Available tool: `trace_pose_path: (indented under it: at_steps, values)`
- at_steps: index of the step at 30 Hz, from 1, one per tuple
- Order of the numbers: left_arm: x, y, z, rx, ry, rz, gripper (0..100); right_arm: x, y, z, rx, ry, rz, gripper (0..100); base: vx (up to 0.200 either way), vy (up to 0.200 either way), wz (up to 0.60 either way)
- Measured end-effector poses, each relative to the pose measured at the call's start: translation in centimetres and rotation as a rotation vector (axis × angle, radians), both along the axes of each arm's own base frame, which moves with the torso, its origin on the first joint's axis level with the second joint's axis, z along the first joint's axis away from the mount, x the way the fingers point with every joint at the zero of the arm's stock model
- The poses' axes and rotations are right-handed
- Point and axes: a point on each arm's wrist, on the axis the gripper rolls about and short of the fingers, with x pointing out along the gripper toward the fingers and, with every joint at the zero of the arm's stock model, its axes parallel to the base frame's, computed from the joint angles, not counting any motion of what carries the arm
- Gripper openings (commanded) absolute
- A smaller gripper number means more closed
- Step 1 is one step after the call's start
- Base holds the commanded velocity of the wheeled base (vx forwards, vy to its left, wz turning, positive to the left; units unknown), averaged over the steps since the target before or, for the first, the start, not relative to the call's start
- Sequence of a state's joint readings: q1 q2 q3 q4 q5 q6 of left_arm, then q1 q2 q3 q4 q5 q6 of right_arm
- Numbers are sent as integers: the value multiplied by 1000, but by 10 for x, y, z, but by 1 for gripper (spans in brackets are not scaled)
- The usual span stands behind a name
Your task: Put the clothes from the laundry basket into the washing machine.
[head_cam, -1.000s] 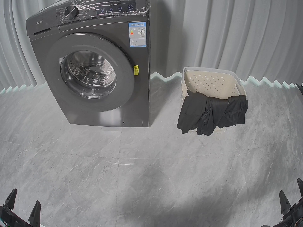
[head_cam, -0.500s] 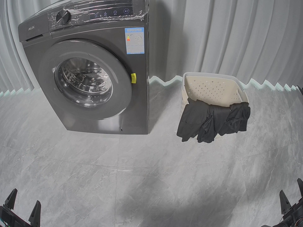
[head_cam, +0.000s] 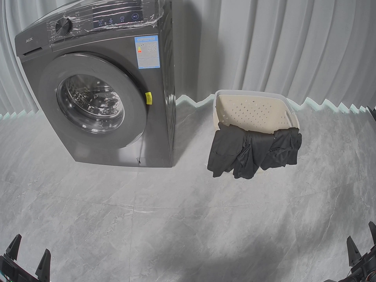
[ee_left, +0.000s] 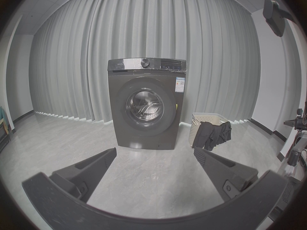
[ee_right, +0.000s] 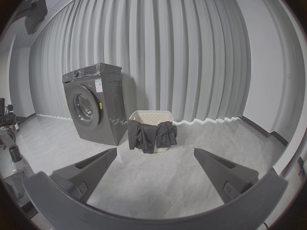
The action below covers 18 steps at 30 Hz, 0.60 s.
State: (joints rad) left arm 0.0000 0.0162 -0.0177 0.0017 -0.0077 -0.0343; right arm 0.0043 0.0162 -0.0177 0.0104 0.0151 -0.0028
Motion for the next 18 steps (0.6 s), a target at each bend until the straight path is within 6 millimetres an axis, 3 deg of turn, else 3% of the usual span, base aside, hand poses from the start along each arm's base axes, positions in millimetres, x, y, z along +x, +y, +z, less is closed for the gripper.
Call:
trace_pose_path:
  at_steps: [3,6,18]
  values:
    - [0,0,0,0,0,0,100,0,0,0,0,0,0,100,0,0,0]
    - [0,0,0,1,0,-1,100,0,0,0,-2,1,2,100,0,0,-600]
    - [0,0,0,1,0,0,100,0,0,0,-3,0,3,100,0,0,0]
